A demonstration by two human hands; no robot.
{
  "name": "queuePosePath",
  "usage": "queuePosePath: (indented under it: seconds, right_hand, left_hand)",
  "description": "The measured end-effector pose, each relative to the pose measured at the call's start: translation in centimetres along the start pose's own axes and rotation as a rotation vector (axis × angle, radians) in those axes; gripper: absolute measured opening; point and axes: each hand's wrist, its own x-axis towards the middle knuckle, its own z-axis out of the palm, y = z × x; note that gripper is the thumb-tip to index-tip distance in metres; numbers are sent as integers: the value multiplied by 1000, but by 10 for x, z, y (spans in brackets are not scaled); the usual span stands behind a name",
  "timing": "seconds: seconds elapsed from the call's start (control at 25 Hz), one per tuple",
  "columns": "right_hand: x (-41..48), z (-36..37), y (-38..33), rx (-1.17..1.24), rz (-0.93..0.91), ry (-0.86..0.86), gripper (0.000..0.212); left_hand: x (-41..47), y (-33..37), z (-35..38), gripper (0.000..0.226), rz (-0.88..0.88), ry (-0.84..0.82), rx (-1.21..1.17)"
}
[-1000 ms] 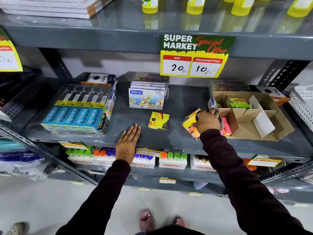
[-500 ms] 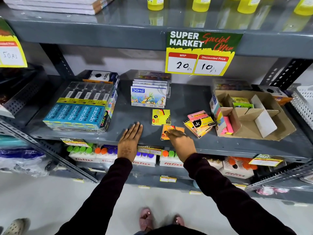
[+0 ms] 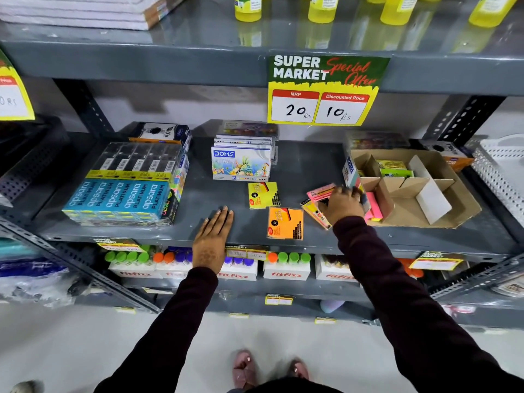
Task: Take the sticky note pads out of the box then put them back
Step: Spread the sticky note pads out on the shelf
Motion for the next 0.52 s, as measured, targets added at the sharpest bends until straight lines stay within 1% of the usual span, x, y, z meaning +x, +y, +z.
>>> queuePosePath:
  seconds: [0.04,0.08,0.12,0.16,0.24,0.32,0.4,0.48,0.52]
  right_hand:
    - [3,-4,-1,-12,23,-44,69]
    - [5,-6,-2,-21,24,-47,69]
    - [6,-8,-5,-27,17,-15,67]
    - [6,-9,-8,-29,9,40,63]
    - [9,-14,-15,-13,-14,133,46]
    - [17,-22,-24,24,-64,99,34]
    - [28,-31,-34,102,-112,32,30]
    - [36,-33,-46,161,-151,80,28]
    - [37,-31,-52,153,-187,112,28]
  left_hand:
    - [0,0,-1,87,-1,-7,-3]
    - [0,0,-2,86,-3,-10,-4]
    - [0,1,-2,85,-4,-7,-4]
    - [0,1,-2,84,-6,-2,-6]
    - [0,2,-3,81,-8,11,-11]
    - [0,2,-3,81,-3,24,-27]
    - [0,1,-3,80,6,34,-59]
    - [1,0,-1,80,5,25,-66]
    - [1,0,-1,81,0,12,-61]
